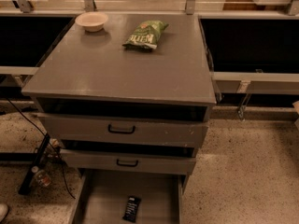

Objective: Pick rxbar blueberry from bottom drawer and place on counter

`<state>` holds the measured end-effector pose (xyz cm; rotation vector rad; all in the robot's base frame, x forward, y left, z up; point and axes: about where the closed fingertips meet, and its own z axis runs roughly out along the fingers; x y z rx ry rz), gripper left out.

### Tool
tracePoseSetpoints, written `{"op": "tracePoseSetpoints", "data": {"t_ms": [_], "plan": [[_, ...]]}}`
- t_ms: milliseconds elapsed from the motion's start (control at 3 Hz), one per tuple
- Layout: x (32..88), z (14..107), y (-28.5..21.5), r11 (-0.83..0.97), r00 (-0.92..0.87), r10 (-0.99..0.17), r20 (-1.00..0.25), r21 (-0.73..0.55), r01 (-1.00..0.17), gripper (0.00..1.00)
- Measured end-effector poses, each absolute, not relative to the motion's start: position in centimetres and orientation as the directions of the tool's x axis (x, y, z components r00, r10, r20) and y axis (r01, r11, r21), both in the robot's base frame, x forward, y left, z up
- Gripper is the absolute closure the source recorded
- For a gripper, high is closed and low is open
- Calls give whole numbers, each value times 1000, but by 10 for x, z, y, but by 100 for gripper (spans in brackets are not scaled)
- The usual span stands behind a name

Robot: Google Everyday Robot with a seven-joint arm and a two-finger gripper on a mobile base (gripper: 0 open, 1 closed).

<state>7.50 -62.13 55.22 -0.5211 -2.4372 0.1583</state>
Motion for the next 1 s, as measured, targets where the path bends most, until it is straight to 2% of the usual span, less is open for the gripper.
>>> {"op": "tracePoseSetpoints", "data": {"t_ms": [333,667,1000], "plan": [[66,545,-605,965,-739,263,620,-155,212,0],[57,547,-567,1000,-762,21,647,-22,8,0],[43,554,-523,982,-747,-170,642,51,-180,0]]}}
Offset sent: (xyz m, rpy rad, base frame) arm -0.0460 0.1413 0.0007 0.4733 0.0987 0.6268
